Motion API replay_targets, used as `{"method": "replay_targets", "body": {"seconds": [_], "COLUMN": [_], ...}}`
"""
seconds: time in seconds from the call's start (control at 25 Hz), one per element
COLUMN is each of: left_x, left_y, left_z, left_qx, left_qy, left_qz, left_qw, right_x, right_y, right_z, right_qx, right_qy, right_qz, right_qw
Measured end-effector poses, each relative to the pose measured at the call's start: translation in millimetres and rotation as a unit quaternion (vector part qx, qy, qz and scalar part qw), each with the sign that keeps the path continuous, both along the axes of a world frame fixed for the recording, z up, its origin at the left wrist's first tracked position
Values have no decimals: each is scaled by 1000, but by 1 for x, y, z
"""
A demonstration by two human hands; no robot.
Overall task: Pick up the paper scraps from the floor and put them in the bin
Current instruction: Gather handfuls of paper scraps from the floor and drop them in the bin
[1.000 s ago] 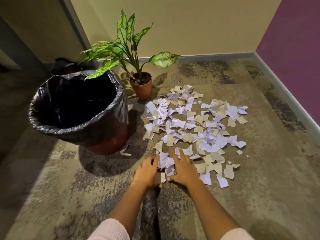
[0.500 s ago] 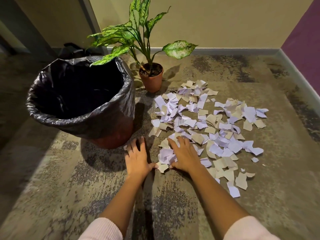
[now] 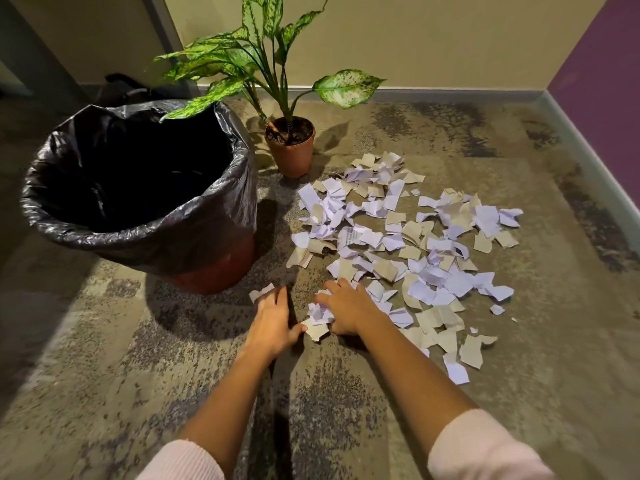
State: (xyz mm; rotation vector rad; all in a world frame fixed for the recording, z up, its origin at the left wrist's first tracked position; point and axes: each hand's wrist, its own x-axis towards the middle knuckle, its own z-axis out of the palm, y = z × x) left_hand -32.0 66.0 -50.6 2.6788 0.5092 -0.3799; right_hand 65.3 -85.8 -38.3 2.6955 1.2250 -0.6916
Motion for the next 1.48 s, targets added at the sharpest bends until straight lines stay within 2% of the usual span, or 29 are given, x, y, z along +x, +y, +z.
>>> {"method": "replay_targets", "body": {"seconds": [0.24,0.36,0.48,0.6,0.68,0.8,0.96,1.2,1.36,1.48], "left_x": [2,3,4,6,6,6,19,36,38,43], "left_y": [-43,-52,-46,-35,-32,-35,-39,-58,-78,-90], "left_z": [11,19,27,27,24,18,14,13,18,25], "left_qx": [-16,-34,-23,89,132,79,5,-71,-138,-123], "left_qy": [-44,-84,-103,-42,42,124,113,70,38,43], "left_qz": [-168,-213,-232,-236,-184,-100,-56,-57,-94,-144], "left_qw": [985,973,967,967,973,984,992,993,985,981], "right_x": [-5,-5,-6,-8,-10,-14,-24,-30,-22,-21], "right_y": [-44,-70,-93,-115,-132,-158,-185,-182,-171,-159], "right_z": [4,9,15,19,22,22,15,0,1,8], "right_qx": [-16,-17,31,45,19,-57,-77,-10,113,171], "right_qy": [-17,-47,-70,-79,-41,-3,50,71,83,98], "right_qz": [-61,-92,-148,-201,-248,-306,-406,-447,-463,-427], "right_qw": [998,995,986,975,968,950,909,892,875,882]}}
